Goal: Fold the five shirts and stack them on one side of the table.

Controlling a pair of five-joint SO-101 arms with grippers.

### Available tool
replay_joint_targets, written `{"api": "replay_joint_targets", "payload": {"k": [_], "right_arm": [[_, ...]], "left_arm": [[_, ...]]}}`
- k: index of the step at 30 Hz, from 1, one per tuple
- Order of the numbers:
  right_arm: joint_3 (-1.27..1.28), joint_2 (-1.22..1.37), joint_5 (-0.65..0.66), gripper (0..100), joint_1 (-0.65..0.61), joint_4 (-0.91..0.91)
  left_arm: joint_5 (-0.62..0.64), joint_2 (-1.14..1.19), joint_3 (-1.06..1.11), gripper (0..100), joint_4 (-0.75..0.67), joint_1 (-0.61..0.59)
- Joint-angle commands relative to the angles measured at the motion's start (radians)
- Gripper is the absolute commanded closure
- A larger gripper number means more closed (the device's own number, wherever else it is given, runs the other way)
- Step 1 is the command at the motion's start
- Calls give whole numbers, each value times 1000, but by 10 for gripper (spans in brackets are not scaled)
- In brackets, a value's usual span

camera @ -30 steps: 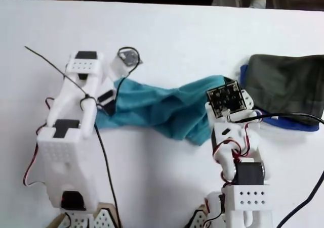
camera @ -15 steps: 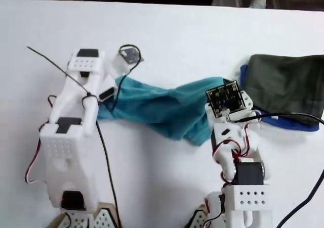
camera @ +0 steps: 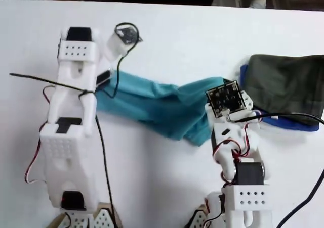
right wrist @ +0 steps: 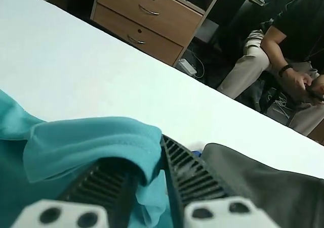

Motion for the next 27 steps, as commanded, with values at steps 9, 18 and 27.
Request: {"api": "replay_joint_targets", "payload": {"k": [9,18,27], "right_arm": [[-6,-12,-6,978,12,4],[-6,-18,-6,978,13,4],[-6,-13,-6,978,13,4]], "left_arm": [[21,121,16,904,-71,-2],[71,152,-159,946,-11,2],[69,161,-217,858,17,-18]]}}
